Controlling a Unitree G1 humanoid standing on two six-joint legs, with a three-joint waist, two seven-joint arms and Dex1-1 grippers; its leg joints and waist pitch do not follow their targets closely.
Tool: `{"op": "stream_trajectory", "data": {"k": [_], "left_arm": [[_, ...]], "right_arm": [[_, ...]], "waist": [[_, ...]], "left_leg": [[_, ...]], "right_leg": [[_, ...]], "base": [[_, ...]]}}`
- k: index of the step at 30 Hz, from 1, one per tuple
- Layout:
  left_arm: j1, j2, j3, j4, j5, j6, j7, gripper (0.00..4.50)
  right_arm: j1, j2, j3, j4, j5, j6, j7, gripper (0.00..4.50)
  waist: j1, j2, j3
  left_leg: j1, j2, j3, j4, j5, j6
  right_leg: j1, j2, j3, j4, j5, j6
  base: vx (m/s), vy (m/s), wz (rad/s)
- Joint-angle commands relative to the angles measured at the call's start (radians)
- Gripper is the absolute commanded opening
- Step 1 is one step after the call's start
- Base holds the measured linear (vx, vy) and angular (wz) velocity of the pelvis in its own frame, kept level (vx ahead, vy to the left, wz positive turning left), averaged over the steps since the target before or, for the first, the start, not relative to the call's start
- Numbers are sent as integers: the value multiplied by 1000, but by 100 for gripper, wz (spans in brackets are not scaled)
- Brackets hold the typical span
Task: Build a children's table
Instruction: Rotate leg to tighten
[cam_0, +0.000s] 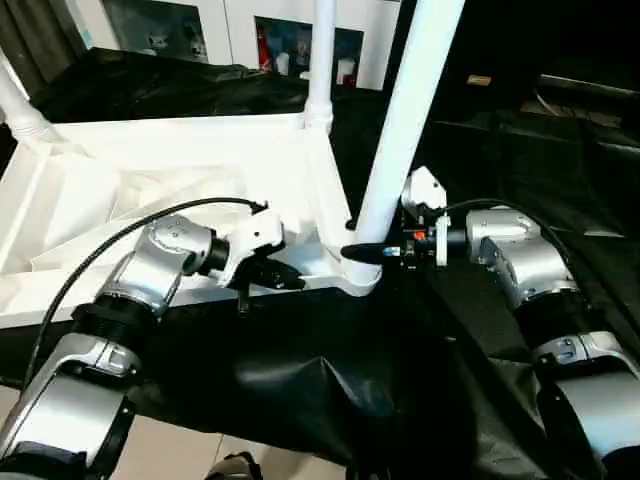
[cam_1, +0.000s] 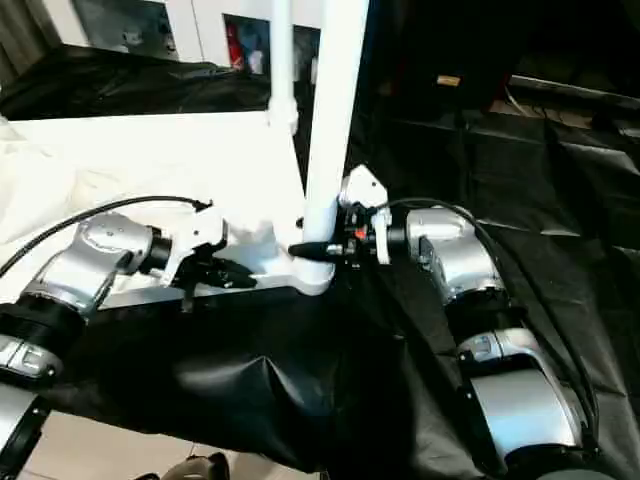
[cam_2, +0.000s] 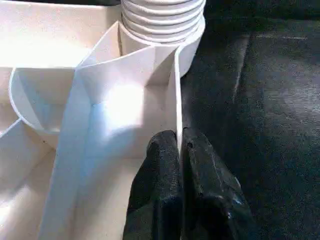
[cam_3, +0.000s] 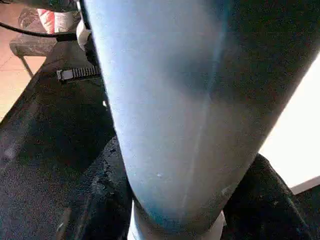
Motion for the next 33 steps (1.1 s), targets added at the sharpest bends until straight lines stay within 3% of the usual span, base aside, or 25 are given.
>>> {"op": "stream_trajectory", "data": {"k": [1, 4, 6, 9, 10, 11, 12, 14, 15, 17, 18, 20, 21, 22, 23, 24, 25, 26, 27, 28, 29, 30, 31, 32, 33], "left_arm": [[-3, -32, -31, -49, -39, -16, -85, 0], [-28, -56, -27, -2, 8, 6, 18, 0], [-52, -81, -19, 45, 32, 25, 103, 0], [-85, -119, -8, 98, 59, 61, 216, 0], [-98, -136, -3, 118, 66, 78, 263, 0], [-98, -136, -3, 118, 66, 78, 263, 0], [-138, -192, 17, 180, 75, 126, 382, 0], [-168, -240, 36, 227, 72, 163, 468, 0], [-194, -291, 49, 272, 73, 186, 547, 0], [-201, -308, 50, 286, 76, 191, 572, 0], [-213, -331, 52, 307, 80, 194, 603, 0], [-231, -360, 53, 339, 91, 194, 646, 0], [-239, -369, 52, 348, 97, 196, 660, 0], [-240, -370, 51, 350, 99, 196, 663, 0], [-251, -376, 46, 363, 108, 195, 674, 0], [-259, -379, 43, 373, 113, 195, 675, 0], [-262, -379, 41, 377, 116, 195, 672, 0], [-263, -379, 40, 379, 117, 194, 671, 0], [-265, -379, 38, 386, 120, 192, 671, 0], [-264, -378, 37, 389, 123, 191, 670, 0], [-266, -378, 38, 396, 125, 188, 670, 0], [-267, -378, 39, 401, 126, 186, 671, 0], [-267, -378, 39, 404, 127, 185, 671, 0], [-270, -379, 40, 409, 127, 183, 672, 0], [-274, -380, 41, 418, 130, 180, 669, 0]], "right_arm": [[95, -2, 82, 112, -69, 65, -31, 187], [101, 27, 53, 119, -80, 72, -158, 187], [100, 52, 33, 140, -102, 97, -300, 187], [99, 93, -4, 171, -124, 142, -505, 187], [101, 116, -22, 184, -121, 146, -570, 187], [101, 116, -22, 184, -121, 146, -570, 187], [97, 166, -54, 214, -104, 151, -679, 187], [89, 209, -79, 243, -86, 152, -759, 187], [70, 263, -101, 286, -65, 144, -842, 187], [62, 281, -107, 302, -58, 140, -868, 187], [49, 306, -113, 325, -51, 137, -904, 187], [30, 341, -123, 353, -44, 137, -955, 187], [22, 353, -126, 361, -44, 139, -973, 187], [21, 355, -127, 363, -45, 140, -976, 187], [12, 367, -133, 372, -49, 146, -996, 187], [5, 373, -136, 384, -56, 148, -1006, 187], [1, 374, -137, 390, -59, 149, -1008, 187], [0, 374, -138, 393, -61, 149, -1009, 187], [-4, 375, -142, 401, -65, 146, -1012, 187], [-5, 373, -143, 406, -67, 145, -1012, 187], [-7, 371, -146, 413, -68, 142, -1015, 187], [-9, 370, -147, 419, -69, 139, -1017, 187], [-10, 369, -148, 422, -70, 138, -1018, 187], [-12, 368, -151, 426, -71, 137, -1020, 187], [-15, 368, -156, 431, -75, 136, -1023, 187]], "waist": [[2, 13, -66], [3, 11, -62], [2, 9, -56], [-5, 6, -47], [-9, 3, -46], [-10, 4, -45], [-13, 4, -46], [-15, 11, -46], [-18, 14, -40], [-21, 11, -39], [-20, 20, -38], [-29, 25, -30], [-36, 35, -27], [-42, 44, -21], [-40, 54, -21], [-27, 56, -25], [46, 81, -21], [45, 54, -31], [20, -38, -69], [30, -15, -34], [37, -16, -40], [48, 6, -54], [30, 19, -62], [18, 10, -52], [11, 29, -51]], "left_leg": [[13, 57, -17, -47, -103, 80], [13, 57, -18, -48, -128, 63], [15, 56, -21, -53, -188, 38], [32, 51, -33, -62, -329, -26], [26, 50, -40, -67, -346, -35], [27, 51, -43, -68, -360, -37], [29, 50, -47, -68, -380, -35], [40, 48, -48, -68, -414, -40], [54, 41, -50, -63, -477, -36], [53, 40, -57, -67, -504, -40], [57, 40, -62, -69, -536, -40], [65, 41, -71, -78, -622, -45], [75, 42, -77, -84, -700, -54], [72, 47, -88, -106, -795, -64], [40, 62, -85, -147, -872, -68], [7, 79, -80, -178, -892, -62], [-70, 85, -4, -259, -979, -79], [-37, 77, 17, -246, -896, -54], [110, 6, -34, 17, -399, -8], [50, 7, -46, 23, -250, 45], [-3, 13, -72, 13, -127, 62], [-37, 24, -87, -50, -14, 25], [5, 45, -79, -67, -113, 6], [5, 44, -75, -74, -206, 7], [33, 43, -61, -74, -411, -17]], "right_leg": [[48, -91, 51, -40, 14, -305], [45, -91, 52, -45, -44, -292], [40, -93, 54, -59, -162, -270], [24, -100, 57, -88, -472, -191], [24, -101, 54, -92, -541, -157], [21, -103, 53, -97, -573, -142], [17, -104, 52, -103, -607, -120], [7, -101, 49, -113, -624, -111], [-3, -98, 37, -130, -674, -94], [-2, -97, 31, -134, -693, -79], [-3, -97, 26, -138, -699, -64], [-4, -88, 4, -150, -682, -50], [-1, -81, -17, -157, -654, -38], [13, -68, -49, -152, -604, -25], [51, -55, -64, -101, -486, -35], [86, -53, -51, -20, -376, -51], [117, -20, -62, 126, -197, -67], [96, -25, -26, 115, -210, -53], [-44, -159, 63, -136, -795, -30], [6, -209, 104, -160, -875, -39], [56, -214, 112, -141, -847, -48], [83, -146, 52, -86, -595, -69], [37, -90, 36, -58, -310, -115], [35, -82, 36, -59, -287, -132], [19, -96, 45, -79, -376, -183]], "base": [[0, 0, 0], [0, 0, 0], [0, 0, 0], [-72, -2, 1], [-88, 20, -9], [-88, 20, -9], [-79, 27, -9], [-80, 24, -3], [-85, 26, 1], [-74, 38, -3], [-60, 46, -6], [-53, 53, -5], [-44, 67, -6], [-32, 74, -6], [-32, 74, -6], [-71, 38, 1], [-57, -40, 23], [-57, -40, 23], [112, -107, 22], [168, -62, -26], [168, -62, -26], [93, 24, -39], [0, 0, 0], [0, 0, 0], [0, 0, 0]]}}
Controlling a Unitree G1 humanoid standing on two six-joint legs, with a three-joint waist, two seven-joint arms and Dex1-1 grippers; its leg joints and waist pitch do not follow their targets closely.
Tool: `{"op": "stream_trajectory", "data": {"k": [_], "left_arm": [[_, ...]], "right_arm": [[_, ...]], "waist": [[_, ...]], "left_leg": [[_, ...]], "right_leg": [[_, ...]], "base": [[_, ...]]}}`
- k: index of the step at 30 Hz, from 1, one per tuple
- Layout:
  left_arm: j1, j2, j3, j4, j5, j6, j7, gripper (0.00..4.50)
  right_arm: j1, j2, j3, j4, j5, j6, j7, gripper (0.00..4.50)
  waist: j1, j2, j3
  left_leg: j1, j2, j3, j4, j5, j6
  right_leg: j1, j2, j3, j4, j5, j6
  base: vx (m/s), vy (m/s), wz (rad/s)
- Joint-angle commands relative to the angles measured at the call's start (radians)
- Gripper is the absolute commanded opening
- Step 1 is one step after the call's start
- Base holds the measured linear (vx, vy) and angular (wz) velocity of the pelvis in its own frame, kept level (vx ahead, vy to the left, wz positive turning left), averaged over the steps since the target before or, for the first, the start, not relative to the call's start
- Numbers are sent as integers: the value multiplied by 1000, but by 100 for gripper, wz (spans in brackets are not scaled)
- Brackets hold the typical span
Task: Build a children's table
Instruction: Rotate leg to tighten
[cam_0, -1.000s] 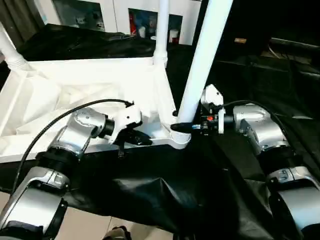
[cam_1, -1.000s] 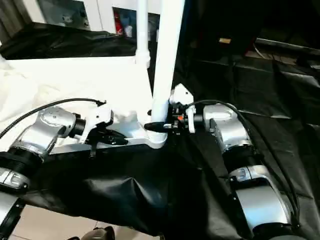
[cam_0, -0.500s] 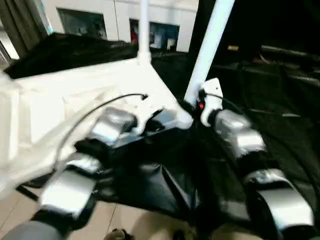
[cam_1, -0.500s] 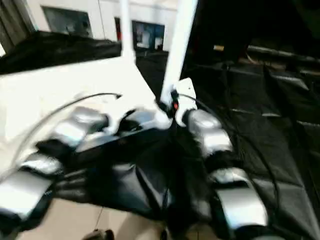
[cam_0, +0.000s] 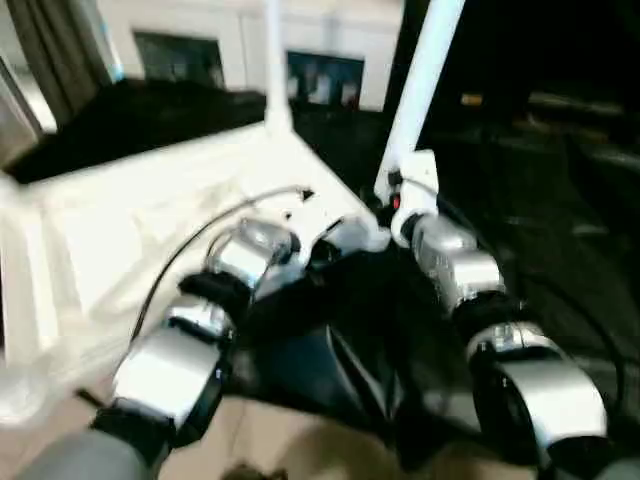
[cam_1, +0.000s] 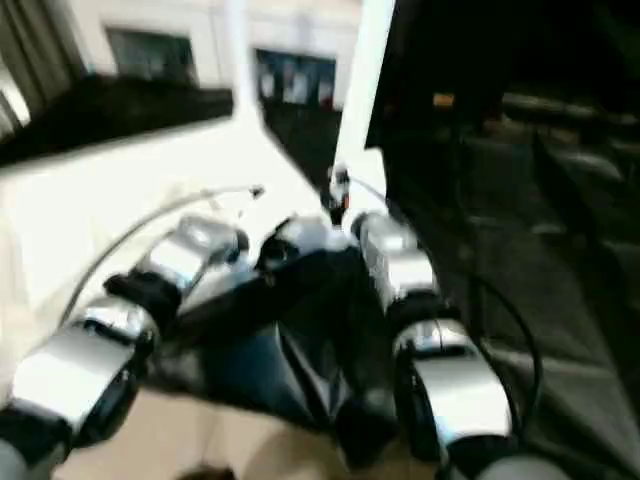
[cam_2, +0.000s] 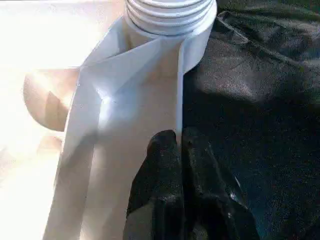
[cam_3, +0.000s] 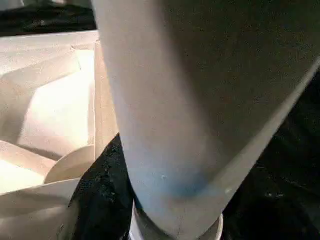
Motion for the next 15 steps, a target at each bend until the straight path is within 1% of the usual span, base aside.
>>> {"op": "stream_trajectory", "data": {"k": [1, 2, 3, 4, 6, 8, 9, 10, 11, 13, 15], "left_arm": [[-30, -35, -1, 10, 7, -17, 42, 0], [-31, -35, 0, 13, 9, -18, 40, 0], [-32, -36, 0, 14, 9, -19, 40, 0], [-34, -37, -1, 16, 9, -20, 38, 0], [-36, -38, -1, 18, 10, -22, 35, 0], [-38, -38, 0, 21, 9, -25, 29, 0], [-39, -37, 1, 23, 9, -27, 28, 0], [-39, -36, 1, 24, 9, -27, 27, 0], [-39, -36, 1, 25, 9, -28, 27, 0], [-39, -34, 2, 25, 9, -29, 26, 0], [-37, -31, 4, 25, 10, -31, 23, 0]], "right_arm": [[85, 92, 50, 170, -1, 100, 46, 187], [85, 92, 49, 170, -3, 100, 46, 187], [84, 92, 48, 171, -3, 100, 47, 187], [83, 90, 48, 173, -7, 99, 48, 187], [81, 89, 49, 176, -12, 96, 50, 187], [79, 88, 52, 179, -20, 93, 54, 187], [77, 88, 53, 181, -24, 93, 55, 187], [75, 87, 56, 182, -29, 95, 56, 187], [74, 86, 60, 183, -34, 97, 57, 187], [73, 86, 61, 185, -37, 98, 54, 187], [72, 86, 54, 187, -33, 103, 55, 187]], "waist": [[-16, 12, -22], [-16, 8, -21], [-17, 9, -20], [-17, 10, -23], [-22, 9, -23], [-24, 8, -24], [-25, 10, -25], [-27, 10, -25], [-28, 9, -25], [-29, 8, -25], [-30, 4, -25]], "left_leg": [[22, 56, -14, -76, -447, -3], [19, 54, -14, -78, -456, -5], [17, 56, -17, -87, -460, -5], [12, 59, -21, -94, -437, -5], [7, 61, -20, -97, -416, -5], [12, 60, -16, -95, -426, 0], [12, 61, -15, -94, -422, 2], [4, 61, -17, -96, -407, 4], [3, 61, -17, -97, -402, 4], [4, 62, -16, -97, -406, 6], [6, 62, -15, -97, -417, 7]], "right_leg": [[-11, -70, 64, -125, -368, -210], [-8, -71, 63, -129, -402, -199], [-3, -74, 61, -136, -448, -174], [3, -75, 61, -137, -436, -159], [3, -72, 60, -136, -386, -158], [-2, -74, 62, -140, -396, -162], [-3, -76, 63, -141, -398, -167], [2, -76, 62, -139, -388, -166], [3, -75, 61, -139, -383, -165], [0, -77, 62, -141, -384, -164], [-3, -78, 62, -145, -408, -160]], "base": [[0, 0, 0], [0, 0, 0], [0, 0, 0], [0, 0, 0], [0, 0, 0], [0, 0, 0], [0, 0, 0], [0, 0, 0], [0, 0, 0], [0, 0, 0], [0, 0, 0]]}}
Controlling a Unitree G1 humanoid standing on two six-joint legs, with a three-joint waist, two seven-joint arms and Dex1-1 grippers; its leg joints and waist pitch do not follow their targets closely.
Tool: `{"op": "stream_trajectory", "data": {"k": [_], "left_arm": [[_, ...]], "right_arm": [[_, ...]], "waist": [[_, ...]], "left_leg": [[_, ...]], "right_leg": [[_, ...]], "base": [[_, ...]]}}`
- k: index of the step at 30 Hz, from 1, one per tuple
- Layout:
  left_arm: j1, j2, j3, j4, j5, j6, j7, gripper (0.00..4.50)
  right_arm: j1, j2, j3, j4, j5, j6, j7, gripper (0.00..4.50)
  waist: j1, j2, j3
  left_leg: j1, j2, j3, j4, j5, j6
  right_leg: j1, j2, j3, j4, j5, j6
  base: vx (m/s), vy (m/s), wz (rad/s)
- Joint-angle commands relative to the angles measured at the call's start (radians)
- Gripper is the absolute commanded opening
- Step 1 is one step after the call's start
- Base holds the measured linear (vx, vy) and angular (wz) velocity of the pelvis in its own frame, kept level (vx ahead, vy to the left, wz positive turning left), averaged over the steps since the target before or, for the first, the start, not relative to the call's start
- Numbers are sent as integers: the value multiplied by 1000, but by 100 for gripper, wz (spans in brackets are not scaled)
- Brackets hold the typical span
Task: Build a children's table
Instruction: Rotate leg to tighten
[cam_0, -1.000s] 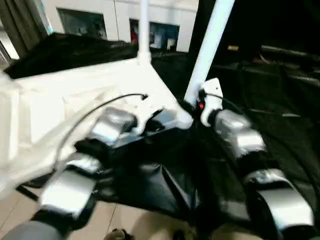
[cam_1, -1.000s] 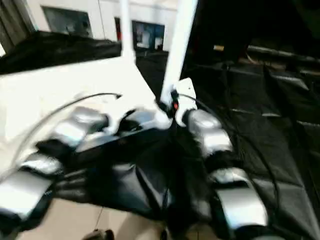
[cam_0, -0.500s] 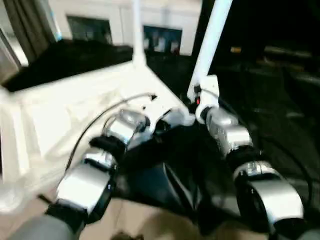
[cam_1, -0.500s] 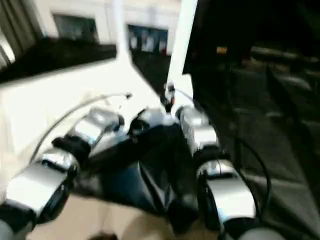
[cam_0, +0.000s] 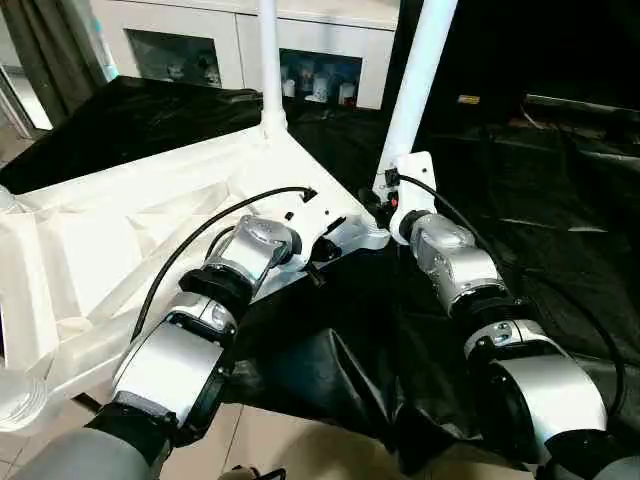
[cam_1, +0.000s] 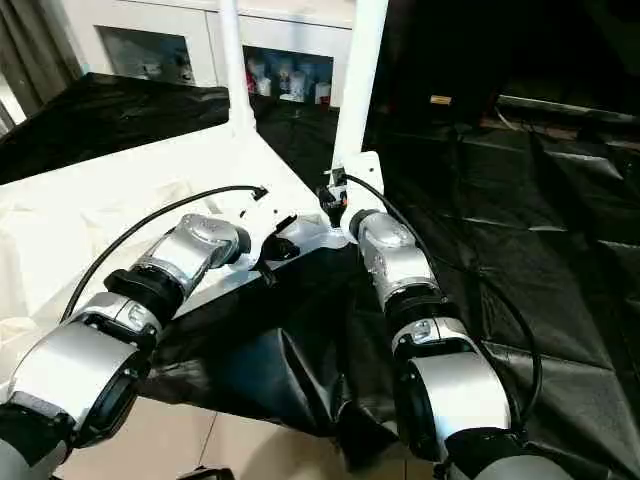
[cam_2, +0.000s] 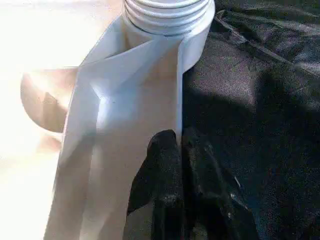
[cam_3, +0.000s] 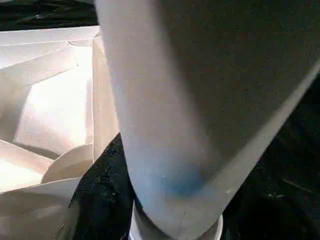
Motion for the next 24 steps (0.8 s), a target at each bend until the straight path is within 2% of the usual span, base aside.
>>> {"op": "stream_trajectory", "data": {"k": [1, 5, 6, 8, 9, 10, 12, 14, 16, 17, 20, 21, 24], "left_arm": [[-28, -27, 0, 2, 7, -24, 25, 0], [-27, -25, 1, 1, 5, -24, 19, 0], [-28, -24, 3, 2, 4, -25, 16, 0], [-28, -23, 4, 4, 2, -27, 10, 0], [-28, -23, 4, 4, 2, -27, 10, 0], [-28, -22, 4, 4, 2, -28, 7, 0], [-26, -21, 2, 2, 3, -32, -2, 0], [-24, -20, 1, 1, 3, -35, -7, 0], [-22, -17, -1, -2, 3, -39, -17, 0], [-22, -16, -2, -4, 4, -42, -21, 0], [-19, -11, -3, -10, 5, -59, -36, 0], [-16, -9, -4, -15, 4, -74, -50, 0], [-13, -7, -6, -20, 5, -77, -60, 0]], "right_arm": [[85, 84, 57, 166, -14, 105, 56, 187], [84, 79, 62, 167, -22, 100, 63, 187], [80, 79, 55, 167, -16, 101, 71, 222], [76, 79, 49, 166, -15, 102, 76, 257], [76, 79, 49, 166, -15, 103, 76, 260], [75, 78, 48, 166, -15, 103, 77, 266], [70, 76, 45, 165, -13, 101, 78, 292], [69, 76, 43, 164, -12, 99, 79, 305], [66, 73, 41, 162, -10, 88, 85, 315], [65, 73, 37, 159, -5, 78, 93, 339], [60, 72, 24, 143, 16, 51, 135, 352], [59, 70, 21, 130, 25, 38, 161, 377], [59, 60, 29, 114, 23, 31, 186, 390]], "waist": [[-5, 4, -18], [-6, 3, -17], [-7, 3, -16], [-7, 3, -17], [-8, 4, -18], [-5, 4, -24], [-8, 6, -23], [-9, 6, -21], [-8, 5, -22], [-8, 5, -21], [-8, 4, -21], [-8, 4, -22], [-9, 6, -25]], "left_leg": [[8, 62, -26, -76, -420, 9], [5, 63, -29, -79, -426, 8], [7, 63, -30, -79, -435, 6], [6, 63, -31, -79, -437, 5], [4, 63, -31, -79, -430, 6], [1, 65, -30, -79, -398, 7], [-5, 66, -26, -80, -363, 11], [0, 65, -23, -78, -379, 11], [-3, 66, -25, -79, -380, 10], [-3, 66, -25, -79, -383, 10], [-3, 67, -25, -78, -390, 13], [-5, 68, -25, -79, -374, 17], [-6, 69, -23, -77, -345, 21]], "right_leg": [[-7, -80, 62, -112, -424, -158], [-8, -81, 62, -114, -458, -142], [-10, -81, 62, -116, -472, -138], [-11, -82, 63, -117, -482, -133], [-11, -83, 63, -116, -476, -138], [-6, -83, 62, -113, -429, -141], [-3, -77, 59, -104, -332, -168], [-7, -78, 61, -106, -341, -177], [-3, -81, 61, -107, -360, -176], [-4, -82, 61, -108, -369, -173], [-4, -84, 62, -110, -390, -167], [-2, -83, 62, -109, -373, -169], [1, -81, 62, -102, -316, -188]], "base": [[0, 0, 0], [0, 0, 0], [0, 0, 0], [0, 0, 0], [0, 0, 0], [0, 0, 0], [0, 0, 0], [0, 0, 0], [0, 0, 0], [0, 0, 0], [0, 0, 0], [0, 0, 0], [0, 0, 0]]}}
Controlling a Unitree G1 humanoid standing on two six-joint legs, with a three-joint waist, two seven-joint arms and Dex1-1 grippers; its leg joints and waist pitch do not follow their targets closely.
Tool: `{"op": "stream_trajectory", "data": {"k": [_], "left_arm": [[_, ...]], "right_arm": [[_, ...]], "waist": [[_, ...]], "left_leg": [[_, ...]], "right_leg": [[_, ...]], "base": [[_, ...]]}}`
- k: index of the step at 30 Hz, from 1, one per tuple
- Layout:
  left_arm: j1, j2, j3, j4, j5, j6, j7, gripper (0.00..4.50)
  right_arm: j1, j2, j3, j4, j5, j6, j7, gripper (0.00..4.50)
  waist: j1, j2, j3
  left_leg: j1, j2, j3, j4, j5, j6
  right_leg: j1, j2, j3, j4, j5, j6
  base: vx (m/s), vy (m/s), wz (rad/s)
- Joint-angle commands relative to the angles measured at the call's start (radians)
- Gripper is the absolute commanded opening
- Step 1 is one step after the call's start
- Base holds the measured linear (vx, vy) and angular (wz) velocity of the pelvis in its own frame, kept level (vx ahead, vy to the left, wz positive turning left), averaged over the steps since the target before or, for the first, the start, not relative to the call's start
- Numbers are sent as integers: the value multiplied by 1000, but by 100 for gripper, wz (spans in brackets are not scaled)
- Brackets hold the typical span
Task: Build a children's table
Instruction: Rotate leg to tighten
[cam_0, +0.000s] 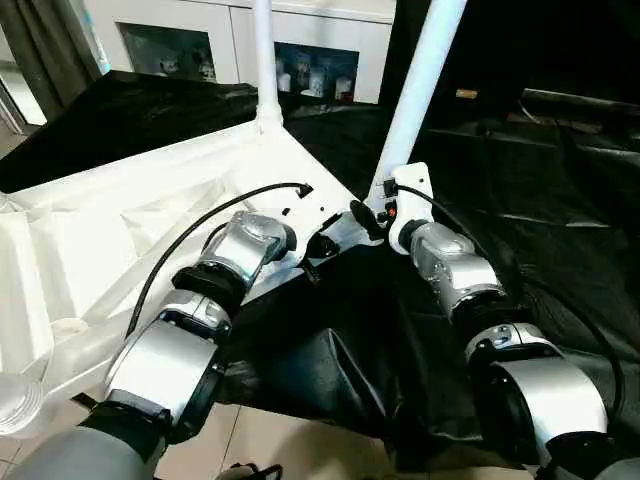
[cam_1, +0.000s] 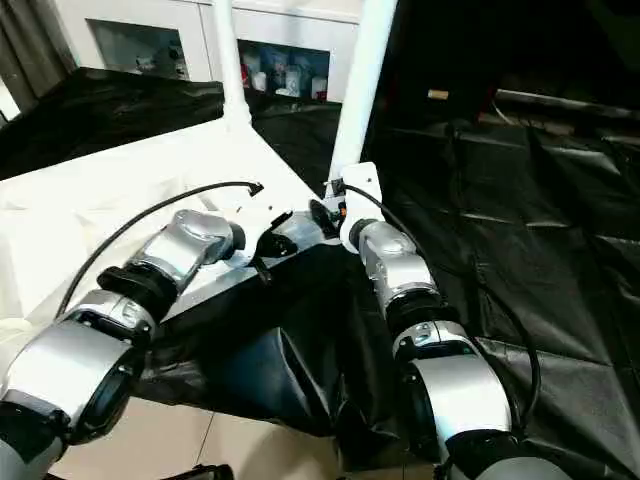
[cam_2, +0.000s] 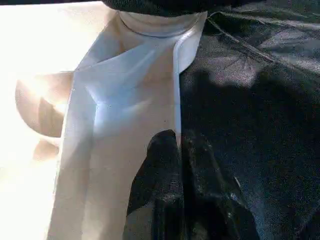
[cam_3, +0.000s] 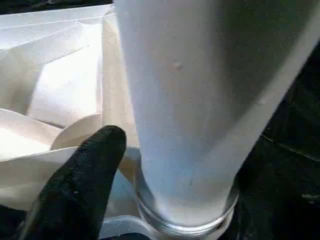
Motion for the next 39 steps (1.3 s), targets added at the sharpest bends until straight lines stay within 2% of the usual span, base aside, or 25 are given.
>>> {"op": "stream_trajectory", "data": {"k": [1, 3, 6, 8, 9, 11, 12, 13, 15, 17, 19, 21, 23, 24, 26, 28, 33, 39], "left_arm": [[-8, -36, -15, -22, 4, -33, -3, 0], [-2, -33, -18, -30, 4, -40, -16, 0], [1, -31, -19, -35, 5, -43, -22, 0], [4, -28, -20, -39, 5, -46, -28, 0], [13, -18, -25, -50, 5, -59, -52, 0], [13, -18, -25, -51, 5, -60, -54, 0], [21, -10, -28, -62, 5, -68, -75, 0], [36, 0, -28, -80, -5, -84, -116, 0], [46, 2, -16, -95, -25, -68, -140, 0], [54, 9, -18, -110, -27, -69, -153, 0], [64, 20, -26, -121, -20, -82, -164, 0], [72, 29, -25, -131, -22, -83, -175, 0], [84, 42, -28, -148, -28, -101, -214, 0], [99, 58, -36, -171, -30, -119, -254, 0], [106, 66, -40, -184, -31, -120, -273, 0], [131, 88, -51, -225, -43, -167, -333, 0], [183, 125, -52, -308, -92, -200, -461, 0], [228, 174, -69, -369, -95, -245, -530, 0]], "right_arm": [[54, 61, 53, 73, 9, 50, 89, 390], [57, 44, 65, 54, 3, 33, 121, 424], [60, 26, 73, 43, -13, 8, 126, 440], [63, 17, 77, 35, -20, -6, 132, 440], [73, -6, 77, 9, -25, -22, 155, 440], [74, -8, 77, 7, -24, -23, 157, 440], [83, -28, 74, -13, -23, -32, 175, 440], [98, -56, 70, -46, -17, -45, 208, 440], [110, -76, 70, -70, -13, -53, 237, 440], [124, -97, 75, -96, -10, -57, 274, 440], [140, -121, 82, -127, -2, -58, 318, 440], [158, -145, 88, -167, 10, -54, 375, 440], [181, -176, 101, -222, 25, -45, 457, 440], [208, -211, 122, -278, 35, -36, 542, 440], [222, -229, 133, -304, 37, -36, 580, 440], [254, -272, 159, -367, 48, -27, 676, 440], [297, -348, 185, -439, 45, -41, 757, 440], [337, -404, 185, -536, 76, -26, 837, 440]], "waist": [[-4, 5, -29], [-3, 2, -28], [0, 2, -30], [2, 3, -35], [3, 1, -39], [4, 0, -46], [4, 2, -49], [3, 3, -47], [3, 3, -51], [6, 2, -57], [5, 1, -60], [8, 1, -63], [9, 0, -61], [10, -3, -61], [13, -3, -60], [13, -5, -57], [15, -6, -56], [28, -5, -61]], "left_leg": [[3, 68, -22, -75, -335, 24], [4, 66, -18, -72, -324, 38], [3, 69, -18, -70, -296, 45], [2, 69, -16, -65, -254, 54], [1, 68, -11, -59, -209, 73], [-4, 66, -9, -51, -148, 95], [-8, 64, -8, -45, -81, 123], [-9, 64, -6, -43, -66, 145], [-9, 64, -5, -37, -67, 165], [-7, 66, -2, -29, -34, 188], [-13, 63, -1, -24, -2, 208], [-18, 66, 2, -11, 52, 255], [-21, 67, 2, -8, 52, 264], [-22, 69, 4, -5, 35, 267], [-22, 71, 5, -5, 14, 265], [-22, 72, 7, -7, -21, 247], [-20, 73, 14, -8, -61, 207], [-19, 72, 16, -3, -28, 208]], "right_leg": [[6, -81, 62, -97, -295, -195], [7, -82, 61, -100, -298, -202], [8, -84, 62, -98, -285, -212], [11, -82, 60, -90, -226, -225], [12, -79, 59, -83, -148, -242], [20, -79, 57, -72, -56, -256], [23, -75, 53, -60, 51, -272], [23, -73, 49, -55, 110, -289], [26, -75, 48, -50, 157, -305], [27, -73, 46, -40, 225, -329], [29, -69, 43, -32, 275, -331], [27, -69, 39, -20, 352, -339], [25, -68, 37, -18, 354, -343], [24, -70, 36, -16, 332, -345], [24, -72, 35, -19, 302, -343], [22, -72, 37, -23, 237, -335], [18, -73, 42, -27, 149, -328], [17, -70, 43, -19, 187, -317]], "base": [[0, 0, 0], [0, 0, 0], [0, 0, 0], [0, 0, 0], [0, 0, 0], [0, 0, 0], [0, 0, 0], [0, 0, 0], [0, 0, 0], [0, 0, 0], [0, 0, 0], [0, 0, 0], [0, 0, 0], [0, 0, 0], [0, 0, 0], [0, 0, 0], [0, 0, 0], [0, 0, 0]]}}
